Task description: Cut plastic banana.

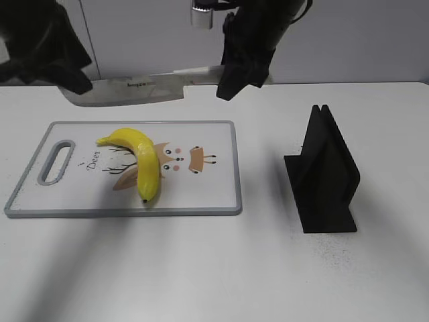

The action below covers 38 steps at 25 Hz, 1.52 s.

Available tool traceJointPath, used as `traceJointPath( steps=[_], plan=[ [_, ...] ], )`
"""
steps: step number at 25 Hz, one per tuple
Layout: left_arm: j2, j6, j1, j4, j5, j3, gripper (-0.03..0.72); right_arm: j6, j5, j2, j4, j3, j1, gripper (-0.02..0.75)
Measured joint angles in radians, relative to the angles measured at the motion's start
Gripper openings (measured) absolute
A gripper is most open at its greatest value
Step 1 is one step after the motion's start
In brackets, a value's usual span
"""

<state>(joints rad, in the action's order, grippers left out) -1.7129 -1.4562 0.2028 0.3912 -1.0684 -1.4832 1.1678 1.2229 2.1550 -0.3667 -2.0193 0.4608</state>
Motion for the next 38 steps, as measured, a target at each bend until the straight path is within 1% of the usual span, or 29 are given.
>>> traceJointPath(
  steps=[5, 7, 8, 9, 11, 13, 14, 15, 16, 19, 23, 27, 33, 38],
  plan=[
    [-0.071, 0.000, 0.007, -0.044, 0.030, 0.000, 0.525, 0.026, -0.001, 0.006, -0.029, -0.004, 0.000, 0.164],
    [-0.082, 0.000, 0.007, -0.047, 0.050, 0.000, 0.508, 0.028, -0.001, 0.007, -0.029, -0.004, 0.000, 0.164],
    [-0.086, 0.000, 0.007, -0.047, 0.056, 0.000, 0.485, 0.029, -0.001, 0.009, -0.029, -0.005, 0.000, 0.164],
    [-0.091, 0.000, 0.007, -0.044, 0.060, 0.000, 0.449, 0.030, -0.001, 0.010, -0.029, -0.005, 0.000, 0.164],
    [-0.094, 0.000, 0.007, -0.044, 0.065, 0.000, 0.336, 0.030, -0.001, 0.010, -0.029, -0.005, 0.000, 0.164],
    [-0.094, 0.000, 0.007, -0.044, 0.067, 0.000, 0.161, 0.031, -0.001, 0.010, -0.029, -0.005, 0.000, 0.164],
    [-0.094, 0.000, 0.007, -0.044, 0.067, 0.000, 0.102, 0.031, -0.002, 0.010, -0.029, -0.005, 0.000, 0.164],
    [-0.094, 0.000, 0.007, -0.043, 0.064, 0.000, 0.060, 0.031, -0.004, 0.010, -0.027, -0.005, 0.000, 0.164],
    [-0.094, -0.004, 0.007, -0.043, 0.060, 0.000, 0.037, 0.034, -0.005, 0.010, -0.024, -0.005, 0.000, 0.164],
    [-0.094, -0.008, 0.007, -0.043, 0.050, 0.000, 0.015, 0.040, -0.005, 0.011, -0.022, -0.005, 0.000, 0.164],
    [-0.111, 0.000, 0.007, -0.044, 0.053, 0.000, 0.012, 0.042, -0.006, 0.030, -0.017, -0.009, 0.000, 0.164],
    [-0.193, 0.048, 0.008, -0.044, 0.080, 0.000, 0.014, 0.041, -0.018, 0.098, 0.010, -0.010, 0.000, 0.164],
    [-0.395, 0.046, 0.010, -0.007, 0.216, 0.019, 0.026, -0.008, -0.096, 0.272, 0.079, -0.014, -0.001, 0.169],
    [-0.416, 0.044, 0.011, -0.001, 0.220, 0.012, 0.028, -0.013, -0.100, 0.310, 0.098, -0.028, -0.005, 0.174]
  ],
)
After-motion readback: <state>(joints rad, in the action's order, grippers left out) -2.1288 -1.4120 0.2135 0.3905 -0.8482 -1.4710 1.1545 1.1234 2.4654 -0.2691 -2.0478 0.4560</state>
